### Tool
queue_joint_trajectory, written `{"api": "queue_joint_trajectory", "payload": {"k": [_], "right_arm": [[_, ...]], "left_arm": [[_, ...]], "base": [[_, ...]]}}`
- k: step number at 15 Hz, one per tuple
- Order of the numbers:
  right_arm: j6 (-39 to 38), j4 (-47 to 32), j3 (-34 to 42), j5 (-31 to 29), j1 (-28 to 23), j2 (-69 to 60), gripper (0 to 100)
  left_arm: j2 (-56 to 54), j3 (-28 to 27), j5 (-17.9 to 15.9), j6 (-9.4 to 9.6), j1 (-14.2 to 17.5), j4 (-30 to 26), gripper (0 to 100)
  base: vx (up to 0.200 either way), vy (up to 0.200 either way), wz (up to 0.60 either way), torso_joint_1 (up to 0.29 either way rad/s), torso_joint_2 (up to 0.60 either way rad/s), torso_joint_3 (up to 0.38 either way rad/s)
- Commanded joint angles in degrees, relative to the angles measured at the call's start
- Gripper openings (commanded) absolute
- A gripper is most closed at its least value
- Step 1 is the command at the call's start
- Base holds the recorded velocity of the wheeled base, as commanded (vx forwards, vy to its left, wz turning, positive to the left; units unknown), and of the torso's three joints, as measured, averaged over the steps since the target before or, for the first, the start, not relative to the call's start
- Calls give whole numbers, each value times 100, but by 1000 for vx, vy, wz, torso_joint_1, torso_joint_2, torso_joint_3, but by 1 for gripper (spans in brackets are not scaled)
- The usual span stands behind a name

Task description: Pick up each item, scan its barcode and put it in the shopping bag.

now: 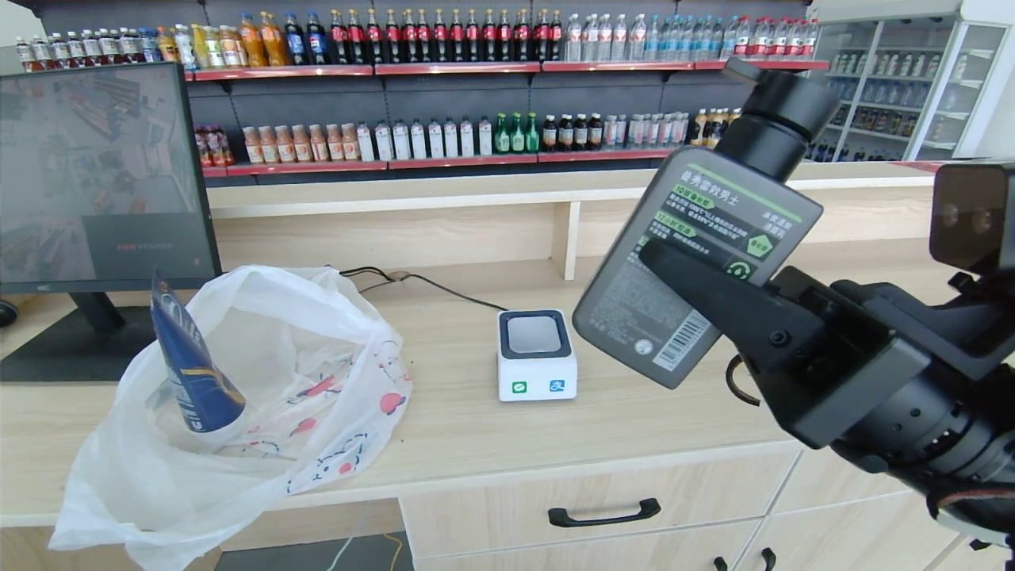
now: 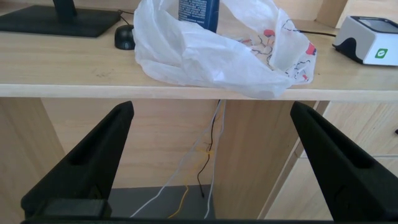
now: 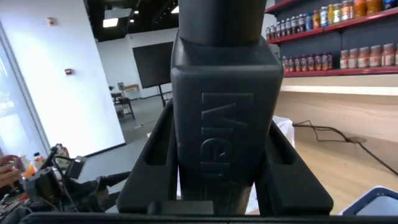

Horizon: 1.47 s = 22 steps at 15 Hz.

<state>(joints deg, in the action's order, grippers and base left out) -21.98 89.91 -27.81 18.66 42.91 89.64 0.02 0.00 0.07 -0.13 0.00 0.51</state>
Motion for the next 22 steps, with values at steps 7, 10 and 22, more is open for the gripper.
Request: {"api": "queue_joint_trajectory", "payload": {"k": [7, 10, 22], "right_arm": [[801, 9, 118, -3, -521, 326, 0], [1662, 9, 372, -504, -1074, 625, 0], [2251, 9, 56, -2411, -1777, 1021, 0]], "left_arm": [[-2, 0, 1, 31, -9, -7, 100], [-2, 0, 1, 31, 0, -7, 100], [-2, 0, 1, 13, -9, -7, 100]], "base": [[0, 0, 0, 0, 0, 0], [0, 0, 0, 0, 0, 0], [0, 33, 0, 1, 0, 0]]}}
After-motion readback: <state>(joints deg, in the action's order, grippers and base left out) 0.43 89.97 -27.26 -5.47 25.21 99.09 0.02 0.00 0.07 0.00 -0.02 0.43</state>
